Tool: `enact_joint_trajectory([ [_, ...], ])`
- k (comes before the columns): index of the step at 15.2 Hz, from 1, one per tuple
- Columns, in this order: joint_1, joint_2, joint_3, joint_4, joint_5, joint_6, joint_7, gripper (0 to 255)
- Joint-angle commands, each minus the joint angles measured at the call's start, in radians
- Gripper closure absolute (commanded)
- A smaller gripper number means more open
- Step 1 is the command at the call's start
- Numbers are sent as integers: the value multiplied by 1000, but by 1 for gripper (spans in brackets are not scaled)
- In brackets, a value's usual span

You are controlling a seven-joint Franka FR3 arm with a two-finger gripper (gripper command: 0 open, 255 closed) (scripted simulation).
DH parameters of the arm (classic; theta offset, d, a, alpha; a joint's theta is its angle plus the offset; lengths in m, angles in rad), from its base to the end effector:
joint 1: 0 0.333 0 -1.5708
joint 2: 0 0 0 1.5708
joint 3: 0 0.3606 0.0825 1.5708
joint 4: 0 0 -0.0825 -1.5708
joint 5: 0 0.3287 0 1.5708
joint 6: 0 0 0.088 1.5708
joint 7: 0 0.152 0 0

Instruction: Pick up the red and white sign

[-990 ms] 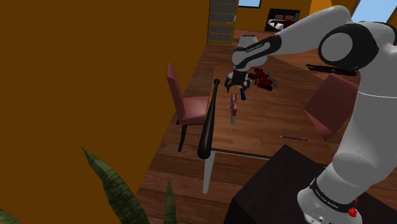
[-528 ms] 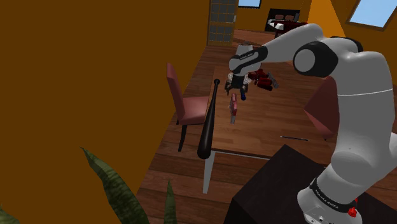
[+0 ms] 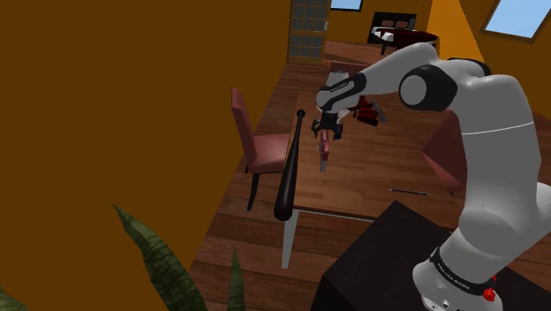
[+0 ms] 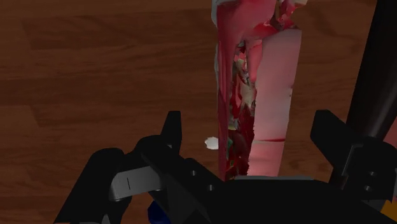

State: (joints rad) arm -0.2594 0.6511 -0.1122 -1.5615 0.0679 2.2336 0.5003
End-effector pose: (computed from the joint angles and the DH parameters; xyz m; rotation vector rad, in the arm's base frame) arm 0.6474 -0.2337 0.2910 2.8251 -1.3462 0.0413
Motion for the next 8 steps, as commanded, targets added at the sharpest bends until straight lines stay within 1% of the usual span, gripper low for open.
enact_joint_trajectory([
  [1,-1,9,1,1,1,8,-1,0],
  [2,0,9,1,2,1,8,0,255],
  [8,0,9,1,0,1,9,1,255],
])
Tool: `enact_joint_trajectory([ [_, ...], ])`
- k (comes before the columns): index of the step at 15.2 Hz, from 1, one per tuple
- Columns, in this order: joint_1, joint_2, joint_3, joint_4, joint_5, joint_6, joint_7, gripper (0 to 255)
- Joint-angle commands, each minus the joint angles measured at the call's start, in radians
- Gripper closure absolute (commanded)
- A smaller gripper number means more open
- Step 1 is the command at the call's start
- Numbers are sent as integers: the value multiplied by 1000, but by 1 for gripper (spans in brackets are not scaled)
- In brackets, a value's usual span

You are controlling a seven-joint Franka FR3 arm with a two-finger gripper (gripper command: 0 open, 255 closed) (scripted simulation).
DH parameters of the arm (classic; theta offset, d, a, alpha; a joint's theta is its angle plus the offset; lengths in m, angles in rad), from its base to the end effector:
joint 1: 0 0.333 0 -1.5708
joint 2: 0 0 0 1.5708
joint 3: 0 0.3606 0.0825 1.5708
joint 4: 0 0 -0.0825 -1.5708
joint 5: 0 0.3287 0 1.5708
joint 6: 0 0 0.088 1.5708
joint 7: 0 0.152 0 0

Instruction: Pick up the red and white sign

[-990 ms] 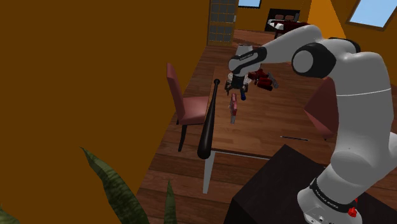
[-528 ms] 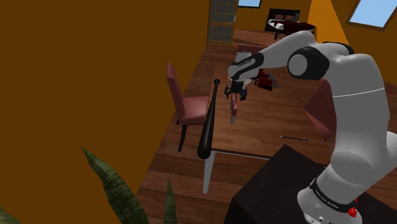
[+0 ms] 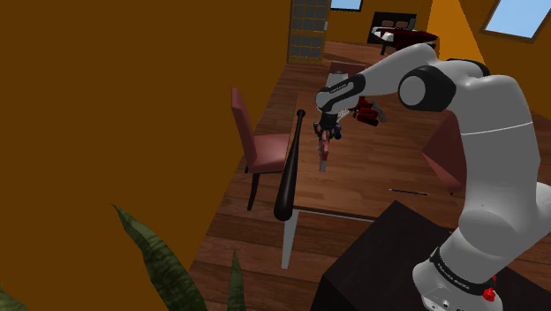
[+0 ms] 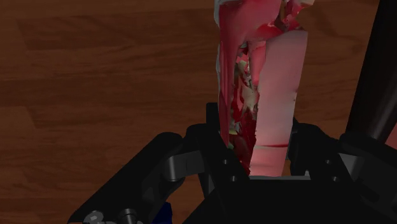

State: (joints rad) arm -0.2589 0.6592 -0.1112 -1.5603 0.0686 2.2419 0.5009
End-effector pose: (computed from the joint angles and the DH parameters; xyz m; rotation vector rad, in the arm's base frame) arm 0.6488 -0.2332 0.2867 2.8256 -1.3457 0.0435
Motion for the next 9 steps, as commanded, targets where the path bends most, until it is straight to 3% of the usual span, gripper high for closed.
enact_joint_trajectory([
  [1,0,1,0,0,0,0,0,255],
  [9,1,-43,-4,14,-5,-57,1,255],
])
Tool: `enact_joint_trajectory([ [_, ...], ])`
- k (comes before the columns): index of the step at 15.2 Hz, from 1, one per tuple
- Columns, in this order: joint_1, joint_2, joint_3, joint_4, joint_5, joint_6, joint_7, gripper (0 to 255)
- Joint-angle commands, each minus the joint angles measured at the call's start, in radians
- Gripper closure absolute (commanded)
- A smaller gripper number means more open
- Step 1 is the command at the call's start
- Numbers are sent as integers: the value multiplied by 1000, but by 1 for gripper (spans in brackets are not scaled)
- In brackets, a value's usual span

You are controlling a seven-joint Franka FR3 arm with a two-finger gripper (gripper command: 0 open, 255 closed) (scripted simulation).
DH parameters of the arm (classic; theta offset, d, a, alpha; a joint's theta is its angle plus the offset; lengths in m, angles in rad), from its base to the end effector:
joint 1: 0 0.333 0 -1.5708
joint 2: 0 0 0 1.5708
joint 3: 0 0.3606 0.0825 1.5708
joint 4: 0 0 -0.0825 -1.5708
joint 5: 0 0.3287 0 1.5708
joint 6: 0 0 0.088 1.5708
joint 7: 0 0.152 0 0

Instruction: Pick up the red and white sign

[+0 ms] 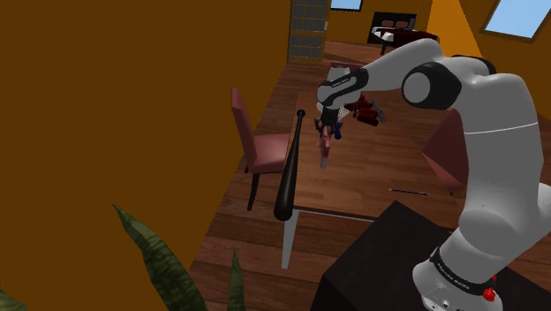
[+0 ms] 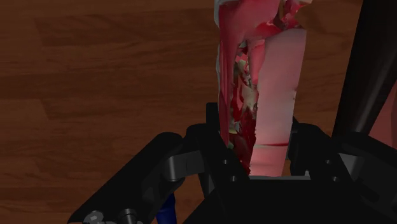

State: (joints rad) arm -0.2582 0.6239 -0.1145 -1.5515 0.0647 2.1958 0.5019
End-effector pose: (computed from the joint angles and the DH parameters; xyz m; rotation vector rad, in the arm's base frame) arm 0.6454 -0.2332 0.3103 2.8249 -1.3465 0.0402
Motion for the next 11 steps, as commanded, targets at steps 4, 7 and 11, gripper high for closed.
enact_joint_trajectory([
  [4,1,-34,-3,19,-4,-51,2,255],
  [7,2,-51,-4,32,-6,-82,3,255],
  [11,2,-63,-5,44,-8,-105,4,255],
])
